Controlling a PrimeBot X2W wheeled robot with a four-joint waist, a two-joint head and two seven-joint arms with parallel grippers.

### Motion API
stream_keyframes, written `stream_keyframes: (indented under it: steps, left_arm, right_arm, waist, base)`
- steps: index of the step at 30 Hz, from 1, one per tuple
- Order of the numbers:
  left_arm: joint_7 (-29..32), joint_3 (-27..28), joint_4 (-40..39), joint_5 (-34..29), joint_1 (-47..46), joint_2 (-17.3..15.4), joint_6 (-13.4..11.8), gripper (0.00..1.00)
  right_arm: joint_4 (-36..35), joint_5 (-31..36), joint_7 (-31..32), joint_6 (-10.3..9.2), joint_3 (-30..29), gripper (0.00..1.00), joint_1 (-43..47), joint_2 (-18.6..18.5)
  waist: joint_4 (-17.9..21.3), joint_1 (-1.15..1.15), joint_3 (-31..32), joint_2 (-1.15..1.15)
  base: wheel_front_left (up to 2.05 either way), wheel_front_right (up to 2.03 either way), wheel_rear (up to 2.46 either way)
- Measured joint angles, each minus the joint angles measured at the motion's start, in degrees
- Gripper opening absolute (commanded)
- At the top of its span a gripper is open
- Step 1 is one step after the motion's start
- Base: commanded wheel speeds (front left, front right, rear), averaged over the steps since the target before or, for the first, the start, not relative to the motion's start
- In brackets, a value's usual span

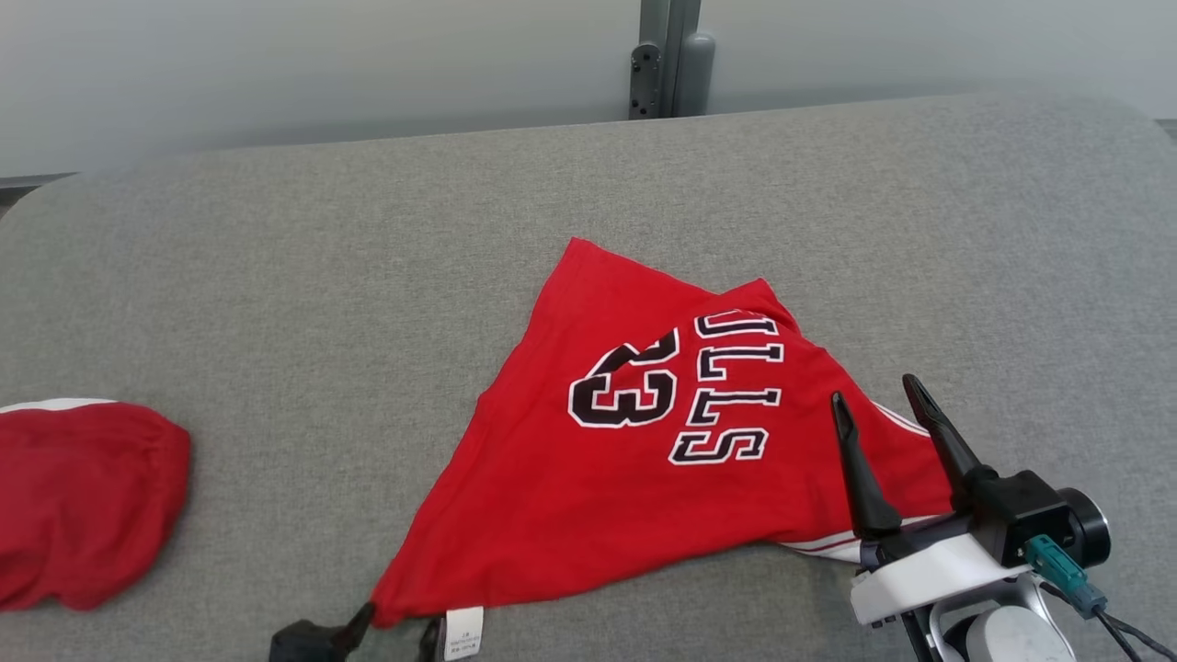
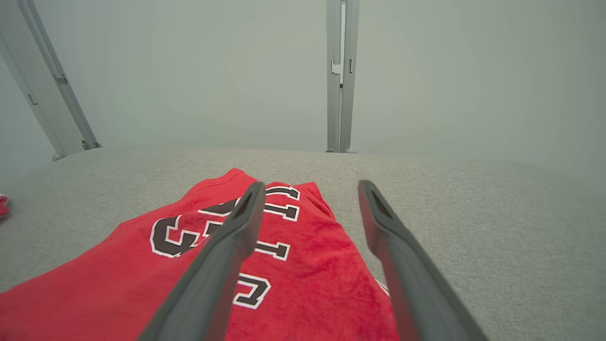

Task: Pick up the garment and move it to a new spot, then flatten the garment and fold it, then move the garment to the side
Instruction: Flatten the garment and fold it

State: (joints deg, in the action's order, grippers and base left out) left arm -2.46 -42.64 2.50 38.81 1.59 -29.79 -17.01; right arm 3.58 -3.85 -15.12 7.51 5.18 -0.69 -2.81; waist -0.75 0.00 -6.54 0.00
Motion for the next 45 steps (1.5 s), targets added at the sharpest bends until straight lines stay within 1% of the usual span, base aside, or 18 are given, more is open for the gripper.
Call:
stream_keyframes:
  steps: [3,5,7,9,10,14,18,21,27,30,31,32,33,35,36,39,42,45]
  left_arm:
    - [2.58,2.63,-8.70,-0.41,-0.27,-4.39,-3.22,1.00]
    - [4.70,3.22,-13.92,-1.11,-1.07,-6.69,-4.27,1.00]
    - [6.86,3.03,-18.24,-2.69,-2.74,-7.99,-4.43,1.00]
    - [8.42,3.10,-21.21,-3.23,-6.37,-7.87,-4.01,1.00]
    - [9.91,2.35,-21.40,-4.36,-8.56,-8.05,-3.16,1.00]
    - [13.50,-0.10,-19.09,-4.50,-17.92,-2.81,0.71,1.00]
    - [15.90,-2.20,-9.66,-4.87,-28.47,3.53,4.87,1.00]
    - [18.04,-4.03,-0.94,-6.01,-34.84,6.87,7.82,1.00]
    - [21.04,-7.04,11.70,-5.69,-41.55,10.23,13.65,1.00]
    - [22.39,-8.79,17.12,-6.06,-43.52,11.59,15.96,1.00]
    - [22.46,-9.26,18.60,-6.12,-43.75,11.99,16.17,1.00]
    - [22.57,-9.59,20.30,-6.24,-43.95,12.36,16.53,0.46]
    - [22.62,-9.78,21.79,-5.93,-43.97,12.78,17.11,0.00]
    - [22.47,-10.04,23.14,-5.68,-43.97,13.06,17.56,0.00]
    - [21.23,-9.61,23.35,-5.65,-43.96,13.43,17.15,0.00]
    - [15.59,-7.24,22.96,-6.70,-44.67,13.94,13.69,0.00]
    - [10.74,-4.30,22.64,-7.71,-45.85,12.69,10.06,0.00]
    - [8.14,-2.57,23.83,-8.60,-47.04,10.81,8.55,0.00]
  right_arm:
    - [-0.45,-0.08,0.00,0.00,-0.30,1.00,-0.04,0.00]
    - [-0.64,-0.14,-0.01,0.00,-0.20,1.00,-0.12,-0.03]
    - [-0.81,-0.26,-0.01,0.01,0.14,1.00,-0.53,-0.01]
    - [-1.35,-0.60,-0.01,0.01,0.20,1.00,-1.32,0.02]
    - [-1.55,-0.65,-0.01,0.01,0.22,1.00,-1.73,-0.03]
    - [-2.43,-1.57,-0.01,0.02,0.38,1.00,-3.27,0.03]
    - [-2.98,-3.07,-0.01,0.01,0.00,1.00,-4.50,-0.08]
    - [-2.92,-3.86,-0.01,0.01,0.21,1.00,-4.70,-0.09]
    - [-2.65,-5.42,-0.01,0.01,-0.09,1.00,-4.70,-0.08]
    - [-2.42,-5.58,0.00,0.01,0.08,1.00,-4.70,-0.07]
    - [-2.35,-5.63,0.00,0.01,0.14,1.00,-4.70,-0.08]
    - [-2.32,-5.65,-0.01,0.01,0.27,1.00,-4.78,-0.08]
    - [-2.33,-5.65,-0.01,0.01,0.35,1.00,-4.94,-0.05]
    - [-2.33,-5.65,-0.01,0.01,0.13,1.00,-5.18,-0.03]
    - [-2.35,-5.65,-0.01,0.01,-0.19,1.00,-5.19,-0.04]
    - [-2.36,-5.59,-0.01,0.01,-0.60,1.00,-5.07,-0.08]
    - [-2.38,-5.52,-0.01,0.01,-0.93,1.00,-4.77,-0.04]
    - [-2.31,-5.10,-0.01,0.01,-0.68,1.00,-4.71,-0.05]
  waist:
    - [1.56,0.00,-0.06,0.00]
    - [2.67,0.00,-0.10,0.00]
    - [3.93,0.00,-0.19,0.00]
    - [5.42,0.00,-0.39,0.00]
    - [6.14,0.00,-0.54,0.00]
    - [9.30,0.00,-1.51,0.00]
    - [12.80,0.00,-3.29,0.00]
    - [15.36,0.00,-4.87,0.00]
    - [20.06,0.00,-7.60,0.00]
    - [21.86,0.00,-8.61,0.00]
    - [22.32,0.00,-8.86,0.00]
    - [22.72,0.00,-9.07,0.00]
    - [23.11,0.00,-9.23,0.00]
    - [23.46,0.00,-9.32,0.00]
    - [23.40,0.00,-9.30,0.00]
    - [22.63,0.00,-9.20,0.00]
    - [21.45,0.00,-8.94,0.00]
    - [20.21,0.00,-8.95,0.00]
  base:
    - [0.00,0.00,0.00]
    - [0.00,0.00,0.00]
    - [0.00,0.00,0.00]
    - [0.00,0.00,0.00]
    - [0.00,0.00,0.00]
    - [0.00,0.00,0.00]
    - [0.00,0.00,0.00]
    - [0.00,0.00,0.00]
    - [0.00,0.00,0.00]
    - [0.00,0.00,0.00]
    - [0.00,0.00,0.00]
    - [0.00,0.00,0.00]
    - [0.00,0.00,0.00]
    - [0.00,0.00,0.00]
    - [0.00,0.00,0.00]
    - [0.00,0.00,0.00]
    - [0.00,0.00,0.00]
    - [0.00,0.00,0.00]
